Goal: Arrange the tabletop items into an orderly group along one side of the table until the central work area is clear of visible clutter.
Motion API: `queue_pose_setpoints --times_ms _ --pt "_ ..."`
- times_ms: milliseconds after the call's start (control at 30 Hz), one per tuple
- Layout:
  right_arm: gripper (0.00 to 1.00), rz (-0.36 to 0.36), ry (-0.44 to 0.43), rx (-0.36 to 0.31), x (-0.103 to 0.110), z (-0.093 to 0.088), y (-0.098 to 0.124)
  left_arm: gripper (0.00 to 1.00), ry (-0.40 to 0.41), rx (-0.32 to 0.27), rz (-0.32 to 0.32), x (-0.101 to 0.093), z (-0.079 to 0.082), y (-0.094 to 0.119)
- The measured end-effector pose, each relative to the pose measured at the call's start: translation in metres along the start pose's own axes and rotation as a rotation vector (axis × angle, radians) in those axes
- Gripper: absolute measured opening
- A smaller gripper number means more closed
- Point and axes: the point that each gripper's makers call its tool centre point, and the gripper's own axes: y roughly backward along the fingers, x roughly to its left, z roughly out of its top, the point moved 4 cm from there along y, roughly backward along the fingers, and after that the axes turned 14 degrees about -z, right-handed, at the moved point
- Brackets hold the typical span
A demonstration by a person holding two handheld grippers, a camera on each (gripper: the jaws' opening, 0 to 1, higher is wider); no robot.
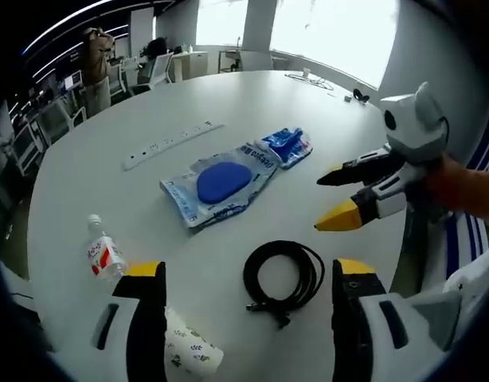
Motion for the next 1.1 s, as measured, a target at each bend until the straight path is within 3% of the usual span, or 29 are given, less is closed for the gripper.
queue_pose_setpoints --times_ms 233,700,800,867,1000,1100 --pt "0.57 0.01 0.018 0.038 0.008 -0.012 -0.008 0.83 0.017 0.026 -0.015 -0.003 -0.011 -0.014" --pt "0.42 0.037 0.034 0.105 0.021 -0.034 -0.023 0.54 0.054 0.118 -0.019 -0.002 -0.03 -0.043" --pt "0.39 0.044 0.031 0.117 0.024 -0.036 -0.027 0.52 0.062 0.124 -0.035 -0.003 -0.032 -0.05" --pt "0.37 0.047 0.032 0.124 0.026 -0.037 -0.029 0.47 0.058 0.177 -0.032 -0.001 -0.04 -0.054" --pt "0.3 0.054 0.04 0.139 0.031 -0.041 -0.033 0.44 0.068 0.187 -0.037 0.001 -0.045 -0.063" --pt "0.28 0.05 0.047 0.152 0.031 -0.045 -0.036 0.35 0.041 0.229 -0.016 0.003 -0.049 -0.066"
